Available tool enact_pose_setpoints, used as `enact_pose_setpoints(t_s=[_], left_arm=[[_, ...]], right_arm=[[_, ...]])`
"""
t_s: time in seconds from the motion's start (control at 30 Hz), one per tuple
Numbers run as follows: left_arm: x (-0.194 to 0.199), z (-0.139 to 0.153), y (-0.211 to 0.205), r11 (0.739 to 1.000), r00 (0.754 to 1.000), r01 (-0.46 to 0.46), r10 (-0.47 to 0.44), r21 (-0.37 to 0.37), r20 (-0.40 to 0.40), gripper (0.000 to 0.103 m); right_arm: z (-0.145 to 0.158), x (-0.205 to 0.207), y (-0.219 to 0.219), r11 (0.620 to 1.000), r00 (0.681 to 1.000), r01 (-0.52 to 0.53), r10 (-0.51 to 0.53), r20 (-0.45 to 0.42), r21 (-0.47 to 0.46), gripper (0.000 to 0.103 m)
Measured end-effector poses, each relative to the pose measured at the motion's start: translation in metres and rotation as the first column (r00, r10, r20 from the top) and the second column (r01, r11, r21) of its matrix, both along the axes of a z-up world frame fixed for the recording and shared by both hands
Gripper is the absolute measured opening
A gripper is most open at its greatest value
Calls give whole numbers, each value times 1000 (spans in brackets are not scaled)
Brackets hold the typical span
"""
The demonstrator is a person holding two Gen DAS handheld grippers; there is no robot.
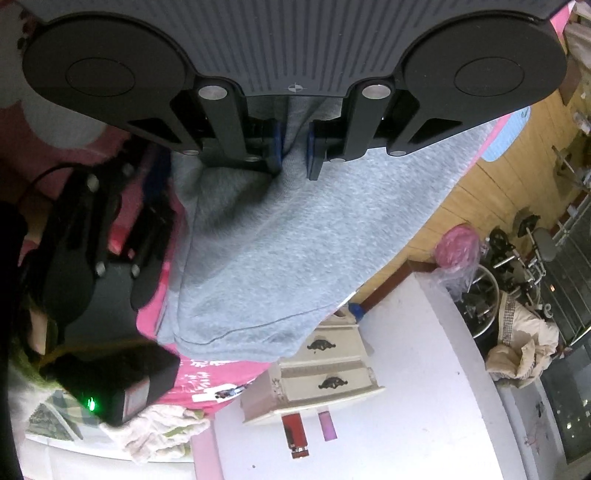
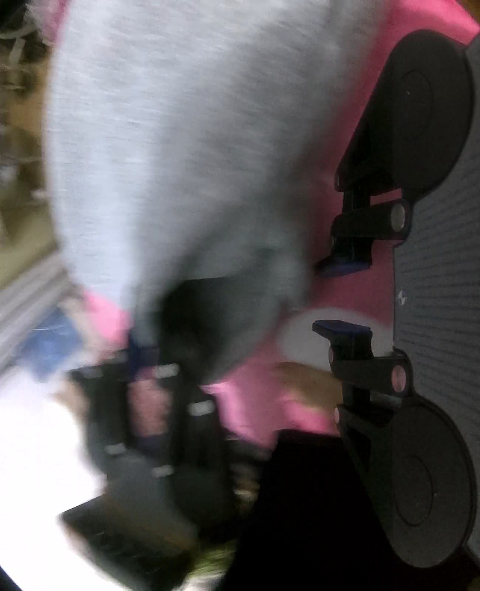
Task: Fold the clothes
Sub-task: 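Lift the pinched edge with the right gripper and fold it toward the left gripper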
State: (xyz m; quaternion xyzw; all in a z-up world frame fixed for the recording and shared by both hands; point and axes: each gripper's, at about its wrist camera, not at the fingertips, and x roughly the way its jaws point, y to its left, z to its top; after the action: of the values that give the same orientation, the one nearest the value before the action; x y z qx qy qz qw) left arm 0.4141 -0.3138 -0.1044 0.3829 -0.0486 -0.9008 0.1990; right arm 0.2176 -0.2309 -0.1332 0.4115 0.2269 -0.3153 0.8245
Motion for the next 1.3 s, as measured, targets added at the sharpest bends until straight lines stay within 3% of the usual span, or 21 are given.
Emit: enact_pose_setpoints(t_s=[0.07,0.17,0.47,0.57,0.63,0.87,1.03,1.1,1.13,1.3], left_arm=[[1,0,-1,1000,1000,-5,6,7,-6,11],[3,0,-2,1000,1000,-10,10,16,-14,11],[6,0,0,1000,1000,-8,9,12,-23,11],[5,-1,-1,1000,1000,-6,6,6,-20,11],[5,-2,-2,1000,1000,-6,6,7,-18,11],[4,-2,-4,1000,1000,-8,8,8,-18,11],[5,-1,-2,1000,1000,-7,8,7,-19,11],[5,-1,-2,1000,1000,-9,9,9,-20,11],[5,-1,-2,1000,1000,-10,10,10,-20,11],[7,1,-2,1000,999,-18,19,20,-33,11]], right_arm=[[6,-2,1,998,999,38,-36,38,-53,27],[13,3,5,992,1000,25,-22,22,-127,27],[11,18,1,976,997,55,-64,-34,-212,26],[17,27,3,972,998,-1,-13,-58,-234,26],[20,37,9,956,990,-78,42,-133,-281,27],[20,75,27,824,877,-348,116,-467,-448,29],[-8,107,31,721,734,-529,124,-668,-448,28],[-13,113,32,698,705,-558,114,-700,-449,18],[-10,114,31,705,720,-542,109,-686,-457,7],[10,104,17,779,830,-361,18,-557,-512,6]])
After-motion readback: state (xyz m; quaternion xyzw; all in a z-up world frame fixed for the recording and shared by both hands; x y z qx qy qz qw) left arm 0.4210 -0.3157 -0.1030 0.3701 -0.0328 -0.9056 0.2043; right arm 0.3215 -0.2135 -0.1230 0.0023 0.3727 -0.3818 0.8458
